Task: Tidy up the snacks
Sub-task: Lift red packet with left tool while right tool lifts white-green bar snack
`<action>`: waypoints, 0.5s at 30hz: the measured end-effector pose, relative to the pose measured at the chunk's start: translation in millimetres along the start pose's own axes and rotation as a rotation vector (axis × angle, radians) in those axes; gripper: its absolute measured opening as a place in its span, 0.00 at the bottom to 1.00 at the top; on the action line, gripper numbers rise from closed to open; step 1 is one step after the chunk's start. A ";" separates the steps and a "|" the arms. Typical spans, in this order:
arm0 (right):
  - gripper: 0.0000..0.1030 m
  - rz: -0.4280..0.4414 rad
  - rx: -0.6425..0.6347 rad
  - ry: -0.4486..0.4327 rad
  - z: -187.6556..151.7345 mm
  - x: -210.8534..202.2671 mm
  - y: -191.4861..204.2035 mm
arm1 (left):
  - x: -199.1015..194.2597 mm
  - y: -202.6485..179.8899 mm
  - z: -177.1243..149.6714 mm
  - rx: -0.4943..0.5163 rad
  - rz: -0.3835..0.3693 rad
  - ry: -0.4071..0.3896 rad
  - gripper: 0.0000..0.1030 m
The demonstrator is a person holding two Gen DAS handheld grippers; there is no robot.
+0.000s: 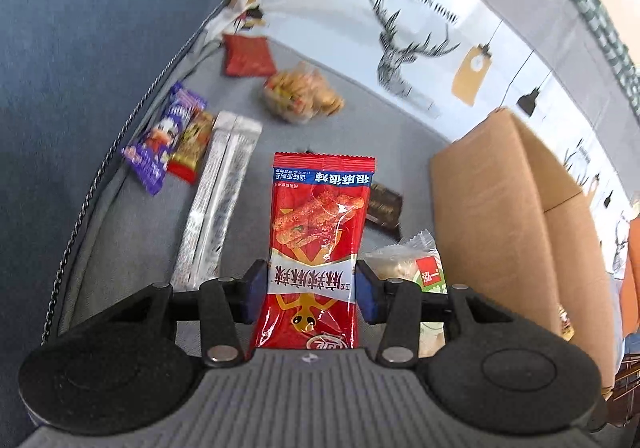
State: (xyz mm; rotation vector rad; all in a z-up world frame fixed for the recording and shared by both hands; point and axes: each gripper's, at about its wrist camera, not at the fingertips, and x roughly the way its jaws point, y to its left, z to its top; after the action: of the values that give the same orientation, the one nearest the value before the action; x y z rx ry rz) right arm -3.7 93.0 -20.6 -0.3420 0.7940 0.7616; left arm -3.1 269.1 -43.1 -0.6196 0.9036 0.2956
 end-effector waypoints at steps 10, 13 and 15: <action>0.37 -0.066 -0.054 -0.134 29.6 -47.5 -12.5 | -37.6 -21.3 5.9 0.033 -0.037 -0.163 0.49; 0.37 -0.094 -0.082 -0.210 38.1 -69.7 -26.1 | -49.3 -30.5 5.9 0.047 -0.056 -0.218 0.49; 0.37 -0.114 -0.091 -0.265 40.8 -82.4 -42.7 | -54.9 -37.1 5.6 0.050 -0.069 -0.245 0.49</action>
State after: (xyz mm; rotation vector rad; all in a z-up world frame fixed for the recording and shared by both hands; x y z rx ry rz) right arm 10.5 45.9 68.0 -0.3564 0.4880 0.7193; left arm -14.1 244.2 17.5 -0.5532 0.6516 0.2795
